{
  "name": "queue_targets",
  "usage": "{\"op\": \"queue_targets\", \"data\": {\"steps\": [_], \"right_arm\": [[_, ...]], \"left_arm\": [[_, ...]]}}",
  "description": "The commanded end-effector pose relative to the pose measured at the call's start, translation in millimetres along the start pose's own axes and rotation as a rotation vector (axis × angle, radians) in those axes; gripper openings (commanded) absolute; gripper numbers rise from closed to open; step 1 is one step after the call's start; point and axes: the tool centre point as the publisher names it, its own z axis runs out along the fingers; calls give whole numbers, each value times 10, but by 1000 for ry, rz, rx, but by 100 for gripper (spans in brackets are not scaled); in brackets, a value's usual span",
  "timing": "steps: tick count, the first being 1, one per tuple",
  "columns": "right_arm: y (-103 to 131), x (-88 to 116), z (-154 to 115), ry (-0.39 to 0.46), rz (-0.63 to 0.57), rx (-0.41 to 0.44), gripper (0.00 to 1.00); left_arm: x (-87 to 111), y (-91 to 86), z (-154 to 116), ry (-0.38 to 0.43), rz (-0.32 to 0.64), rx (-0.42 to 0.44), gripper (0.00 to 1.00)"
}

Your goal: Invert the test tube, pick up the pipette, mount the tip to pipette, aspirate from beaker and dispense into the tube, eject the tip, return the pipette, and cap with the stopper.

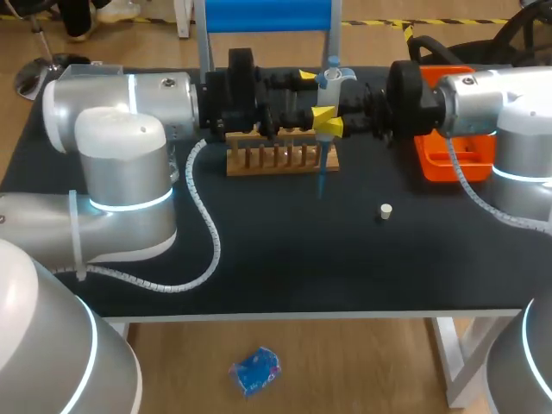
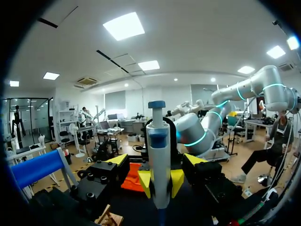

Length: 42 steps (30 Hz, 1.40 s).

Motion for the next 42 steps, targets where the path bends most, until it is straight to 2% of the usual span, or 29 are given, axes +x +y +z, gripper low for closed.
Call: {"op": "queue_targets", "data": {"steps": [1,7,14,22,28,36,42], "right_arm": [[7,5,-84,-5,-5,-3,0],[34,10,-318,-30,-11,-8,0],[96,-24,-720,-59,-26,-31,0],[210,-234,-1451,-163,-35,-80,0],[238,-444,-2022,-265,-41,-72,0],[179,-726,-2673,-374,-39,-45,0],[89,-904,-3061,-438,-27,-45,0]], "left_arm": [[45,-9,-197,-65,-12,12,100],[45,-9,-197,-65,-12,12,100],[45,-9,-197,-65,-12,12,100],[45,-9,-197,-65,-12,12,100],[45,-9,-197,-65,-12,12,100],[45,-9,-197,-65,-12,12,100],[45,-9,-197,-65,-12,12,100]]}}
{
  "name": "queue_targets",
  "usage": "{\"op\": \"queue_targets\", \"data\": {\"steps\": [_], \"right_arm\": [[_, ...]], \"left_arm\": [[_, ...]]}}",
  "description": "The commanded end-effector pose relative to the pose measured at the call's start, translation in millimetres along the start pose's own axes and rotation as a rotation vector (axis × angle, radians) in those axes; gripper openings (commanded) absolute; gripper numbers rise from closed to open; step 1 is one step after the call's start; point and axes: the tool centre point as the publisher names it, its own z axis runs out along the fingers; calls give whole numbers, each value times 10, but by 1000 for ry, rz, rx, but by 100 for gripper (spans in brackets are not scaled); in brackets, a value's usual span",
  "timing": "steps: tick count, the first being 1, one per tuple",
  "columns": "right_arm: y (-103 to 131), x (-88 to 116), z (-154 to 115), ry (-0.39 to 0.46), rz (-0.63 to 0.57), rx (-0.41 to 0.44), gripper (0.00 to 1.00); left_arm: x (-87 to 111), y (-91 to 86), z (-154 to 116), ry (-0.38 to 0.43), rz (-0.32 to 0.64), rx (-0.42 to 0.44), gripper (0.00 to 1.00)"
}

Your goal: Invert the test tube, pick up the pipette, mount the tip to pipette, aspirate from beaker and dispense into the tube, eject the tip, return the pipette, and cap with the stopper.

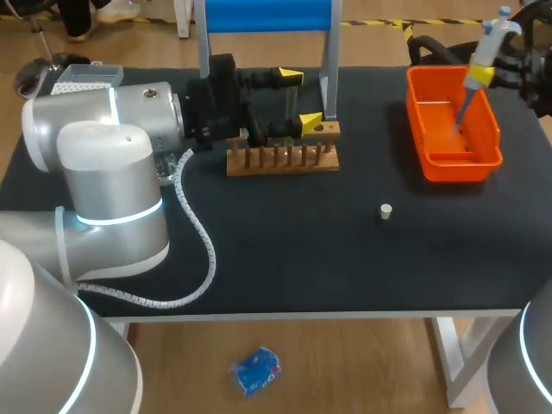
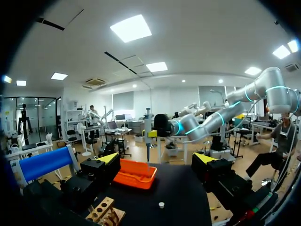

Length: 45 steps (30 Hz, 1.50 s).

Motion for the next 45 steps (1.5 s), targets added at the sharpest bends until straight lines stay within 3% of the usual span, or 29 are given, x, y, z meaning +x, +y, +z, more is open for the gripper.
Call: {"op": "queue_targets", "data": {"steps": [1,15,31,37,41,45], "right_arm": [[-57,-176,-210,-8,6,-4,0],[-165,-597,-308,-37,2,-13,0],[-151,-626,-307,-19,-6,-16,0],[-151,-626,-307,-19,-6,-16,0],[-151,-626,-307,-19,-6,-16,0],[-151,-626,-307,-19,-6,-16,0]], "left_arm": [[11,5,9,-5,1,2,100],[11,5,9,-5,1,2,100],[11,5,9,-5,1,2,100],[-90,-373,141,-41,85,-56,100],[-233,-667,402,-12,167,-106,100],[-405,-842,712,5,208,-136,100]]}}
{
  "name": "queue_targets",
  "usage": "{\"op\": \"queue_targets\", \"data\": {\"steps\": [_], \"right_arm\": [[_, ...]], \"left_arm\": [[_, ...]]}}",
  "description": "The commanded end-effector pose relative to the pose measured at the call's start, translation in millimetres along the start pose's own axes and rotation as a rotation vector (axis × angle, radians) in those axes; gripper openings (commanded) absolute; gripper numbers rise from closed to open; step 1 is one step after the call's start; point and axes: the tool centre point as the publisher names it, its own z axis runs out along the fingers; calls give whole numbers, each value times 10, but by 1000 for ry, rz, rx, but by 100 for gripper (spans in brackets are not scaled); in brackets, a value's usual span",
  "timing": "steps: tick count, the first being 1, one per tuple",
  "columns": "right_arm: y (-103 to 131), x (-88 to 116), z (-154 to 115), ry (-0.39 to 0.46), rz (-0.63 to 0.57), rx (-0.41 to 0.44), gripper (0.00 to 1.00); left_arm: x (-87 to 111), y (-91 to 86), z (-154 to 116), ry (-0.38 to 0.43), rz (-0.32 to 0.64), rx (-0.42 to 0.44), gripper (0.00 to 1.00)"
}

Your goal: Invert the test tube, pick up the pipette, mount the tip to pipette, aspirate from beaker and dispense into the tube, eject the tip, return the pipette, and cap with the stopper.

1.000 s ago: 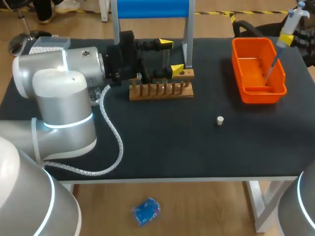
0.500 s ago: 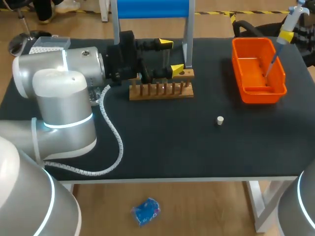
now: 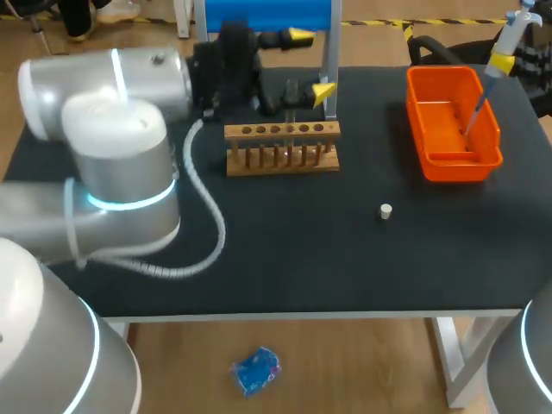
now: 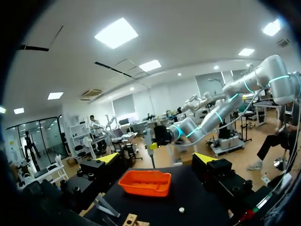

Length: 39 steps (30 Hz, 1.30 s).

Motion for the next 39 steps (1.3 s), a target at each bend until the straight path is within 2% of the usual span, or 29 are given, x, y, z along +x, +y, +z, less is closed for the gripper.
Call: {"op": "queue_targets", "data": {"steps": [1,4,11,14,17,35,37,39], "right_arm": [[-2,-10,-8,4,-1,0,0],[-2,-10,-8,4,-1,0,0],[-2,-10,-8,4,-1,0,0],[-2,-10,-8,4,-1,0,0],[-2,-10,-8,4,-1,0,0],[-2,-10,-8,4,-1,0,0],[-2,-10,-8,4,-1,0,0],[-2,-10,-8,4,-1,0,0]], "left_arm": [[-340,-196,591,51,2,-109,100],[-464,-226,857,73,-48,-131,100],[-546,-316,1461,94,-44,-217,100],[-553,-253,1687,70,-61,-329,100],[-539,-114,1874,76,-123,-421,100],[-539,-114,1874,76,-123,-421,100],[-548,9,1945,56,-126,-435,100],[-569,77,2037,65,-140,-381,100]]}}
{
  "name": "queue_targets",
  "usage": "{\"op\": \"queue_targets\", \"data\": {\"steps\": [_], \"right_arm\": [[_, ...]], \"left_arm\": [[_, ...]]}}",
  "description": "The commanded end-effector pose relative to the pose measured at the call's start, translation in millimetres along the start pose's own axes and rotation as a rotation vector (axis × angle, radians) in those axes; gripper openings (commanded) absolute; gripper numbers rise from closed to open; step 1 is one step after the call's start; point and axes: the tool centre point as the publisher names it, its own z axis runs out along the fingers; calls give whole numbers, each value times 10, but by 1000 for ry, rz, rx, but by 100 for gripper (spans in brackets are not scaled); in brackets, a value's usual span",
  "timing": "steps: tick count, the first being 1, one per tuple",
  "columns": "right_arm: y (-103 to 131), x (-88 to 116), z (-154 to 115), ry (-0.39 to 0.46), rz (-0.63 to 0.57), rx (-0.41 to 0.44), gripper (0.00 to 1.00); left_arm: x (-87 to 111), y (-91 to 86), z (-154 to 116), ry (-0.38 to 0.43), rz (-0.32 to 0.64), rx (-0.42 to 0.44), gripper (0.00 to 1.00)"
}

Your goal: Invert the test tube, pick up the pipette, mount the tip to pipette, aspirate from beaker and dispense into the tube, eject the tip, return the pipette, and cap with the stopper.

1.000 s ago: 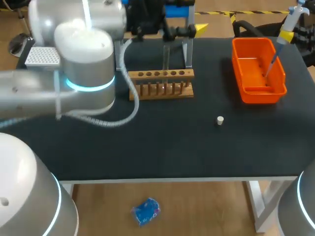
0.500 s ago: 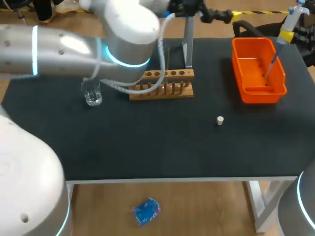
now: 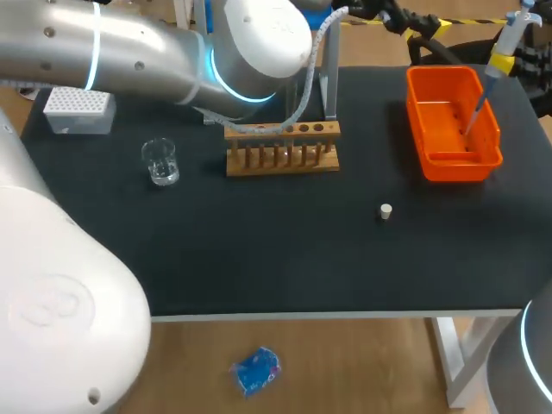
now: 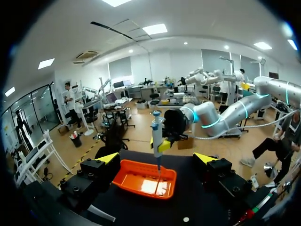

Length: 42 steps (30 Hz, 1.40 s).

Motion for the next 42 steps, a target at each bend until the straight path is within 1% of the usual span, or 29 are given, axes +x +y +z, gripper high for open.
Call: {"op": "queue_targets", "data": {"steps": [1,4,5,6,7,9,10,17,20,21,23,42], "right_arm": [[-1,-9,-8,4,-1,1,0],[-1,-9,-8,4,-1,1,0],[-1,-9,-8,4,-1,1,0],[-1,-9,-8,4,-1,1,0],[-1,-9,-8,4,-1,1,0],[-1,-9,-8,4,-1,1,0],[-1,-9,-8,4,-1,1,0],[-1,-9,-8,4,-1,1,0],[-1,-9,-8,4,-1,1,0],[-1,-9,-8,4,-1,1,0],[-1,-9,-8,4,-1,1,0],[-1,-9,-8,4,-1,1,0]], "left_arm": [[-57,39,223,12,-9,-13,100],[-110,51,374,38,-18,38,100],[-119,48,415,49,-12,46,96],[-130,44,453,52,-15,64,80],[-135,36,490,60,-12,74,43],[-141,22,565,68,-13,92,3],[-140,15,602,75,-9,102,0],[-116,-79,838,91,7,173,0],[-104,-162,916,94,17,229,0],[-102,-191,937,88,23,239,0],[-94,-239,975,101,23,262,0],[-94,-239,975,101,23,262,0]]}}
